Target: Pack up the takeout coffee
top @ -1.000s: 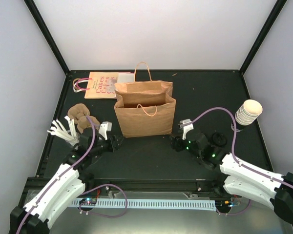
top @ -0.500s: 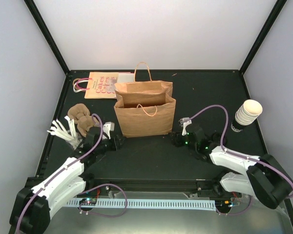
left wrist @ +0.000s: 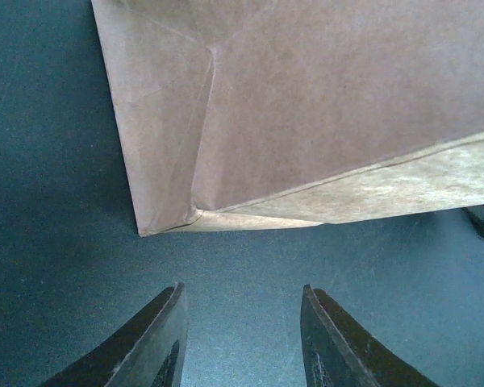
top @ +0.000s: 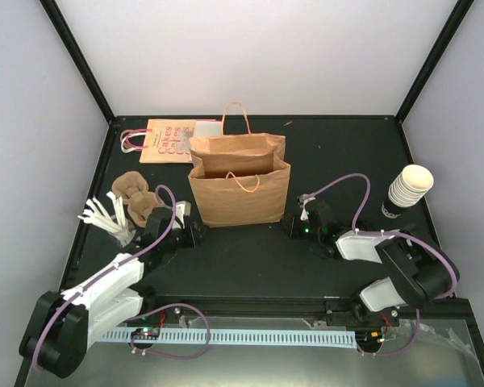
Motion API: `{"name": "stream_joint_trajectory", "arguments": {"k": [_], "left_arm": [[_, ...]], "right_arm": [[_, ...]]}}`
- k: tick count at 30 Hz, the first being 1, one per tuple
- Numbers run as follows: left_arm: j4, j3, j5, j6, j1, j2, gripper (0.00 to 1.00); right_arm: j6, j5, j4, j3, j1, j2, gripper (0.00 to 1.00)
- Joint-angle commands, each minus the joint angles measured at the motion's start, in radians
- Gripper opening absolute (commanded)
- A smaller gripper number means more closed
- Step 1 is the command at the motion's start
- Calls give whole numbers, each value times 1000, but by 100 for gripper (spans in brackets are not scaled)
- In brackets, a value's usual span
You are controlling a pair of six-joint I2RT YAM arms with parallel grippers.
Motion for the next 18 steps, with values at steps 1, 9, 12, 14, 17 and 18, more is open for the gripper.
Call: {"name": "stream_joint_trajectory", "arguments": {"k": [1,9,12,14,17,18], "left_arm": [[70,2,-5,17,9,21,41],[102,4,-1,28,10,66,41],[128,9,7,30,11,96,41],[144,12,12,33,12,117,41],[169,21,22,38,12,148,41],[183,22,28,40,12,159,40]], "right_arm": [[10,-28,74,64,-42,53,46],[-15,-71,74,171,-90,171,45],[-15,-87,77,213,-109,220,45],[-17,-94,77,242,-124,252,45],[-24,-104,70,280,-146,285,44],[-29,-107,64,296,-151,293,44]]}}
